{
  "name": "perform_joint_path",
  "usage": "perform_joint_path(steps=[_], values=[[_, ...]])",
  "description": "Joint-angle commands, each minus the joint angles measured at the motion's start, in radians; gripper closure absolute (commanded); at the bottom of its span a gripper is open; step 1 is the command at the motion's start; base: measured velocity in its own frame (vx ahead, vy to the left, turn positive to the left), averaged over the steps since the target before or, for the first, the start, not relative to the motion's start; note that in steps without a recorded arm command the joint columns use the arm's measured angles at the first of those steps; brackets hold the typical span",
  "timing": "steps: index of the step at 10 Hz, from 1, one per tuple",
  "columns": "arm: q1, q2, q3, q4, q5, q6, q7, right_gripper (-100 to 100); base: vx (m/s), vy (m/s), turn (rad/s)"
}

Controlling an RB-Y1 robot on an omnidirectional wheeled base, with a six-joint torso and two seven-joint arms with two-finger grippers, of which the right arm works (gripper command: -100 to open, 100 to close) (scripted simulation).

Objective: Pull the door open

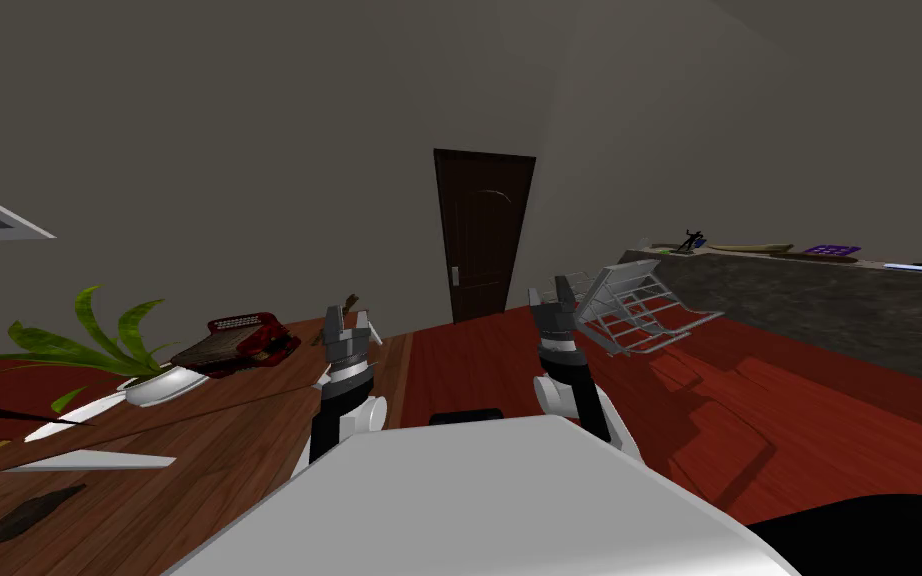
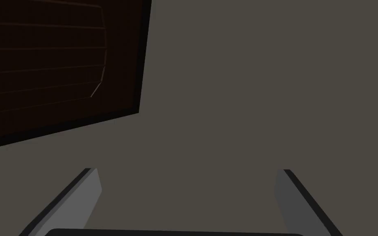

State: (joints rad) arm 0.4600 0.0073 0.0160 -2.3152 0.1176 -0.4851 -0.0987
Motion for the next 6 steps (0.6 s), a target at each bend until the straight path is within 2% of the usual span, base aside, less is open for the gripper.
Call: perform_joint_path(steps=[1,3,6], values=[[-0.015,-0.013,-0.006,0.031,-0.019,0.004,-0.025,-100,0.060,-0.009,0.107],[-0.032,-0.025,-0.013,0.065,-0.040,0.008,-0.053,-100,0.130,-0.010,0.098],[-0.069,-0.046,-0.027,0.141,-0.088,0.017,-0.115,-100,0.143,0.008,0.127]])
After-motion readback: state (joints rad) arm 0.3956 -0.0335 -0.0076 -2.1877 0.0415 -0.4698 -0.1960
